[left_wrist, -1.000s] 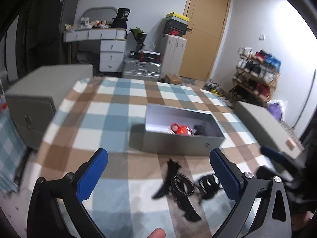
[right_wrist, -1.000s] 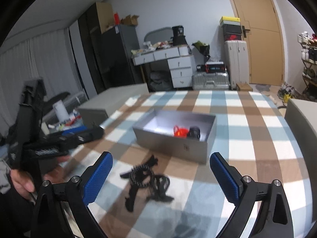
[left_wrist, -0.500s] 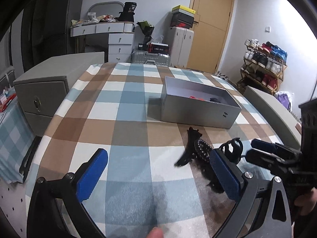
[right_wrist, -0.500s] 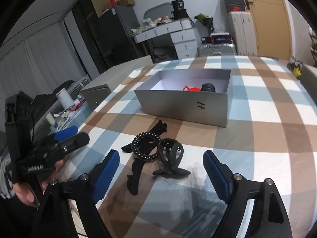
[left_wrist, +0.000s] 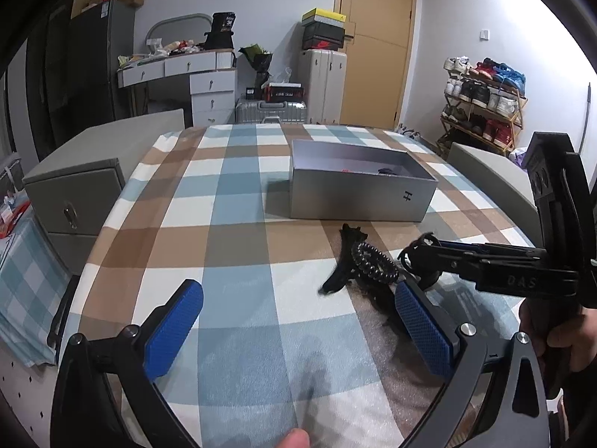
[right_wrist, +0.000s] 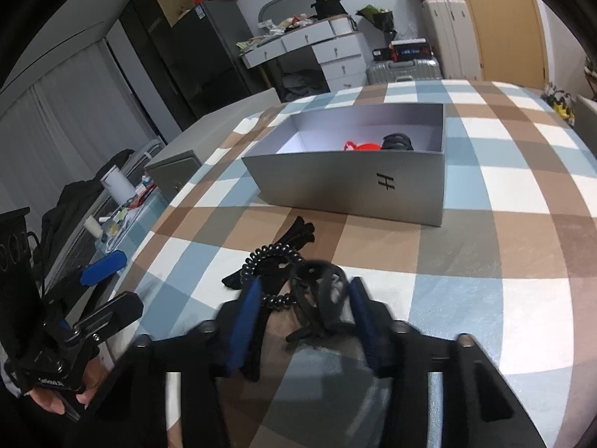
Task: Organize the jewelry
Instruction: 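Grasp a black loop-shaped hair accessory with the right tool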
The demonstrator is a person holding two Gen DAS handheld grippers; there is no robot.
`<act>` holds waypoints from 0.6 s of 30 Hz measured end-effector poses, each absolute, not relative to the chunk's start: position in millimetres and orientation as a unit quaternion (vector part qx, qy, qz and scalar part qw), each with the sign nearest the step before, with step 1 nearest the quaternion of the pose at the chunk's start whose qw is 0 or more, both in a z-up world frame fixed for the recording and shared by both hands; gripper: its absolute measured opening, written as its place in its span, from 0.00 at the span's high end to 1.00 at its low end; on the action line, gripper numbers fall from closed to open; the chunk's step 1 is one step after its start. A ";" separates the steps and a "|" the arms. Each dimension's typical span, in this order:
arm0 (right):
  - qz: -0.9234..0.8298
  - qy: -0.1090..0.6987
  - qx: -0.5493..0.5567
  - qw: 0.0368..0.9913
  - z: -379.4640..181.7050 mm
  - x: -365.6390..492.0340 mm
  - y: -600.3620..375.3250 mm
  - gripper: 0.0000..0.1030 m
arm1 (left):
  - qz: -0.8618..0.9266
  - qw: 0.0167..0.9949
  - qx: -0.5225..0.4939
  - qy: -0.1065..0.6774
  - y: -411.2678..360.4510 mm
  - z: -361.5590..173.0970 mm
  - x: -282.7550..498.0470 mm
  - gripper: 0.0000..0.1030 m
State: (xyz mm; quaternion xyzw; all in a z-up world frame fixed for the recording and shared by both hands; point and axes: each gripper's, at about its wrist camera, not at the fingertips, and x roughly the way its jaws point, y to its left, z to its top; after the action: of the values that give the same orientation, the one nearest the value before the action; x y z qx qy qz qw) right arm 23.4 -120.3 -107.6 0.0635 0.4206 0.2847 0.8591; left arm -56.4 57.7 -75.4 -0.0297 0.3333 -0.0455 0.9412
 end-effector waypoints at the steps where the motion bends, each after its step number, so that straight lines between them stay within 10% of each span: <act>1: 0.283 0.425 0.064 0.857 -109.3 24.6 -120.6 0.67 | -0.044 0.941 -0.028 0.335 57.3 -75.2 -56.3 0.02; 18: 0.277 0.398 0.075 0.871 -101.1 16.0 -140.9 0.70 | -0.043 0.932 -0.018 0.360 48.4 -74.0 -47.5 0.02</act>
State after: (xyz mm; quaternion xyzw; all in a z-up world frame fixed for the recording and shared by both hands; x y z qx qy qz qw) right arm 16.0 -140.9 -101.1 0.0750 0.3978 0.2770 0.8714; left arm -47.5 48.4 -74.0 -0.0177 0.3604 -0.0425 0.9317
